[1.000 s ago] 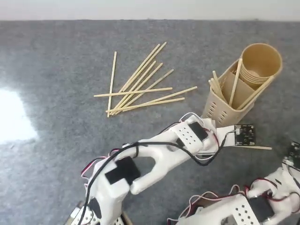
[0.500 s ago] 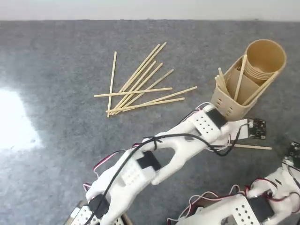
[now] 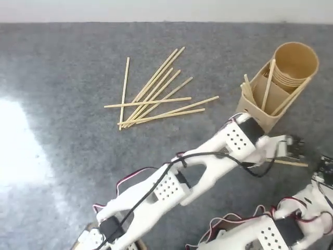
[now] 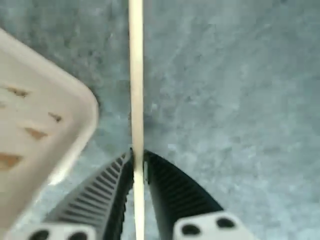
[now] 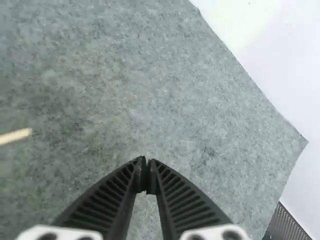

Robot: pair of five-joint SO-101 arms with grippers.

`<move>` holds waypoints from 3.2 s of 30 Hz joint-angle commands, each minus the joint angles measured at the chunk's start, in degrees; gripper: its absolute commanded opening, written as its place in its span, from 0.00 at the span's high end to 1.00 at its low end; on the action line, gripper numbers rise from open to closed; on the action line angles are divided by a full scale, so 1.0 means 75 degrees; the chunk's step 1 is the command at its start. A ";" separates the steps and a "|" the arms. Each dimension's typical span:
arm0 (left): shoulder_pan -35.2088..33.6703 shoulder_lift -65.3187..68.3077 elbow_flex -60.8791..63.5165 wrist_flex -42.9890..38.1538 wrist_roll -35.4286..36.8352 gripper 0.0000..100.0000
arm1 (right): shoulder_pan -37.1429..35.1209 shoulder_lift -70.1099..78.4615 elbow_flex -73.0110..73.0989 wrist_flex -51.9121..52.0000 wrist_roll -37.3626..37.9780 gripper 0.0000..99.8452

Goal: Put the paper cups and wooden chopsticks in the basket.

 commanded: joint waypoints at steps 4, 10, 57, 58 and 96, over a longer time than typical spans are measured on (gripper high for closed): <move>0.0399 -0.0211 -0.1201 0.0258 0.0633 0.99 | -0.0170 -0.0041 0.0199 -0.0170 0.0023 0.99; 0.0668 -0.0785 -0.1448 0.0258 0.0821 0.99 | -0.0358 -0.0041 0.0246 -0.0088 0.0012 0.99; 0.0316 -0.3399 -0.3686 -0.0481 0.1407 0.99 | -0.1377 -0.0053 -0.1207 0.2350 -0.2579 0.99; 0.0293 -0.3493 -0.3686 -0.0527 0.1430 0.99 | -0.1389 -0.0053 -0.1207 0.2350 -0.2579 0.99; -0.1242 -0.2016 -0.3733 -0.3411 0.6236 0.99 | -0.2362 -0.0053 -0.0387 0.2069 -0.2508 0.99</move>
